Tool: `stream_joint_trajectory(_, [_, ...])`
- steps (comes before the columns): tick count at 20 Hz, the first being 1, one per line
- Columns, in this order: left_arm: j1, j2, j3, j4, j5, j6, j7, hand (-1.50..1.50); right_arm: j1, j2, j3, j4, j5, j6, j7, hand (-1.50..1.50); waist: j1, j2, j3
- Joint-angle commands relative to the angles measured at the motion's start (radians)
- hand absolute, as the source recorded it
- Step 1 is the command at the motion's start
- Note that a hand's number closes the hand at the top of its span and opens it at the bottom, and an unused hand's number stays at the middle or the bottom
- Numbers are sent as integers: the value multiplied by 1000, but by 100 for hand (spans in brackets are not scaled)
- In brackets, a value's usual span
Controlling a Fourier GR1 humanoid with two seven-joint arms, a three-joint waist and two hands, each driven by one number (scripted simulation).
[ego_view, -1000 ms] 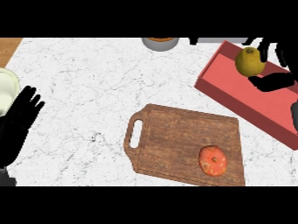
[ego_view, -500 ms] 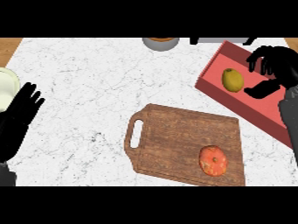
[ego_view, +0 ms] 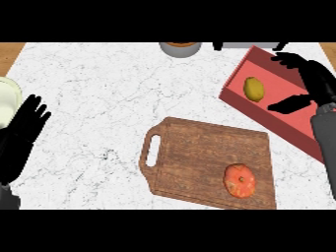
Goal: Pick the lemon from the cutting board and place it in the cardboard box
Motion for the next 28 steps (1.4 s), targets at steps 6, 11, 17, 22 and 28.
stream_joint_trajectory(6, [-6,-4,0,35,-14,2,-17,0,-43,-3,-300,-32,-355,40,-19,-150,-18,-1,0])
stream_joint_trajectory(11, [6,22,28,-15,27,-21,22,0,-4,-77,-363,15,-434,56,-35,-150,-4,-1,-1])
stream_joint_trajectory(17, [-63,20,15,50,6,-12,14,0,1,-277,-457,261,-528,196,-190,-150,-1,4,0])
stream_joint_trajectory(22, [33,-30,-34,-24,-31,-11,-22,0,-48,-409,-449,441,-531,261,-289,-150,12,5,0])
stream_joint_trajectory(28, [21,-21,-15,-41,-2,-18,9,0,-17,-464,-423,560,-515,243,-437,-150,14,5,1])
